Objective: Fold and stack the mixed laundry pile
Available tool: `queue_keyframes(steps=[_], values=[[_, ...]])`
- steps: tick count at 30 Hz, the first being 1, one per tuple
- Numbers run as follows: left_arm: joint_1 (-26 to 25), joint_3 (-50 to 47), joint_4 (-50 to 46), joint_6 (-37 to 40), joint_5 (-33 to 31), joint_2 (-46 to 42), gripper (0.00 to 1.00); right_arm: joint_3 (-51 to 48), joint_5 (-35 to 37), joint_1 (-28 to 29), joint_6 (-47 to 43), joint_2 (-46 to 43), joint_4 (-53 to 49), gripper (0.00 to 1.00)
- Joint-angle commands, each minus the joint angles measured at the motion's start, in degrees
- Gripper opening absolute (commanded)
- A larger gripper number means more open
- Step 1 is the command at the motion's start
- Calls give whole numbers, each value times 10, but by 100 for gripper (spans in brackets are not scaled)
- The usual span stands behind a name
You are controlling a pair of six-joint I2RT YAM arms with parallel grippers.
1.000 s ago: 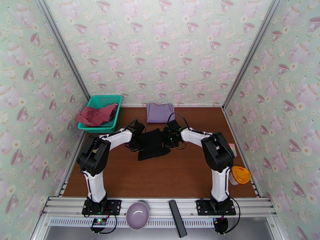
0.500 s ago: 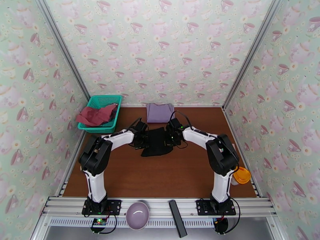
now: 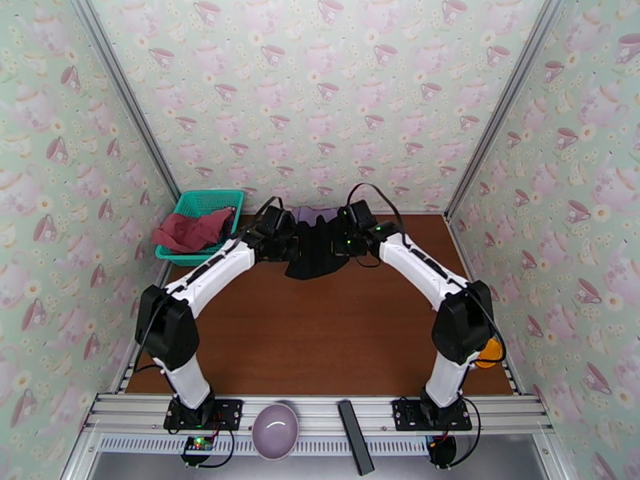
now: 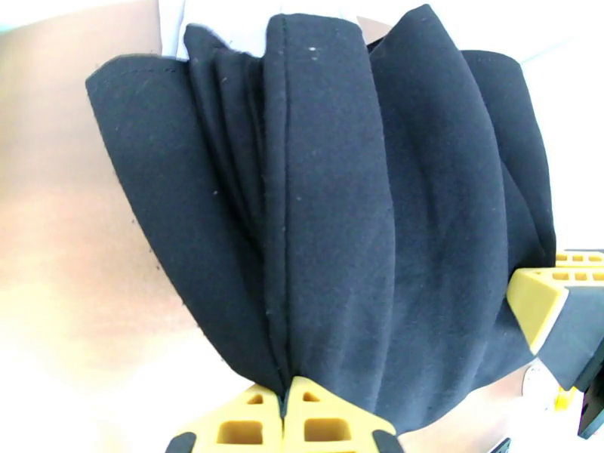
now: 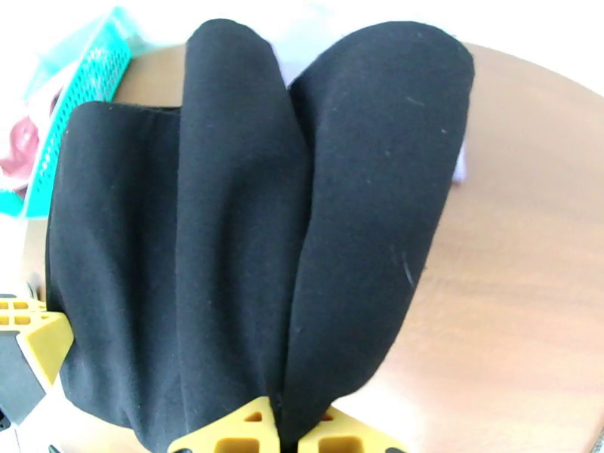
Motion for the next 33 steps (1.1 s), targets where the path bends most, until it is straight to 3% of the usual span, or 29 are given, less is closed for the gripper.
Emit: queue_keyframes(steps=[1,14,20,28,30,33], values=[[15,83,-18,45,-13,59,0,61,26,-16,-12,34,-1,0],[81,526,-63,119,14,411,0,343,-6,-93,17,293,13,0],[95,535,-12,108,25,470,0,499,-24,-113,39,424,-20,0],[110,542,26,94,51,532,1,503,-26,-124,81,490,-11,0],[113,542,36,90,59,536,20,500,-24,-124,90,498,-11,0],[114,542,52,91,76,530,52,491,-22,-124,99,497,-3,21]])
